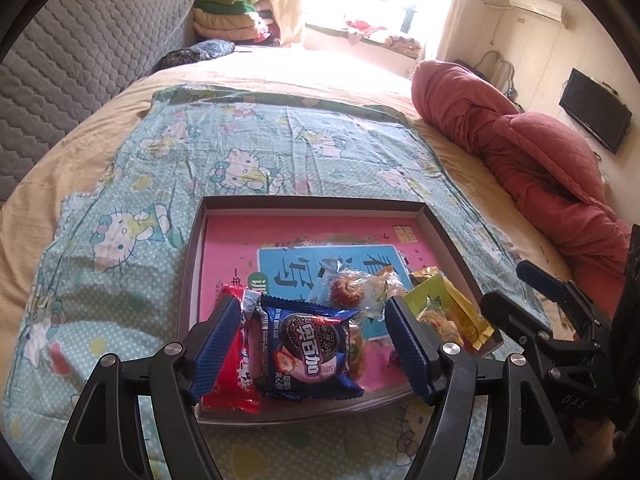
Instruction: Organize snacks
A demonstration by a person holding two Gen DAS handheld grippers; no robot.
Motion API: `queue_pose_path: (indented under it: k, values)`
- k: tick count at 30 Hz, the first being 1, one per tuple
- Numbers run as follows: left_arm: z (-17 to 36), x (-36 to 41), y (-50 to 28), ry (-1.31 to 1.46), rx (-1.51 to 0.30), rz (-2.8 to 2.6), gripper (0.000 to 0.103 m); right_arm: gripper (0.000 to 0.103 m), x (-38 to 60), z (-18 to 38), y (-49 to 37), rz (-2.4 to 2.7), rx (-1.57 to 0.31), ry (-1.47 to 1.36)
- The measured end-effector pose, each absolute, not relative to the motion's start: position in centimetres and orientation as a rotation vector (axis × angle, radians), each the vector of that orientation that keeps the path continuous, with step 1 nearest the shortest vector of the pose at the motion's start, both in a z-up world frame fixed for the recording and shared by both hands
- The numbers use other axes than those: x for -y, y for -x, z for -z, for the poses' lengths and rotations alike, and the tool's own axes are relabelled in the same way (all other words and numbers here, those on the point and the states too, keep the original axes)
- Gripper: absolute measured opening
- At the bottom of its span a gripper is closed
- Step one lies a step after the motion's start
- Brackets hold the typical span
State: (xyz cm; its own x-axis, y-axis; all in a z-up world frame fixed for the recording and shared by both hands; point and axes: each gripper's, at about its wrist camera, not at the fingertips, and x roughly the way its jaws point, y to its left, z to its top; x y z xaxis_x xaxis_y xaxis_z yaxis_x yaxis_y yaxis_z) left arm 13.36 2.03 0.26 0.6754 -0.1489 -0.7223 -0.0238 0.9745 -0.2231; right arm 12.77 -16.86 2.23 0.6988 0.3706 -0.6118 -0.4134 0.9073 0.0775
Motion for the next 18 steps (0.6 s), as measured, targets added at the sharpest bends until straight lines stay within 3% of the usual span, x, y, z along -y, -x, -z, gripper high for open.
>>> queue_pose_path:
  k: [8, 18]
  values:
    - [-1.8, -1.7, -12.1, 0.202, -0.787, 0.065, 0.079, 0.099, 18.1, -4.1, -11.5, -0.402, -0.583, 0.039]
    - [-3.6, -1.8, -9.7, 0.174, -0.754, 0.035, 0.079, 0.101, 19.4, -5.6, -9.4, -0.342, -0.577, -0.011]
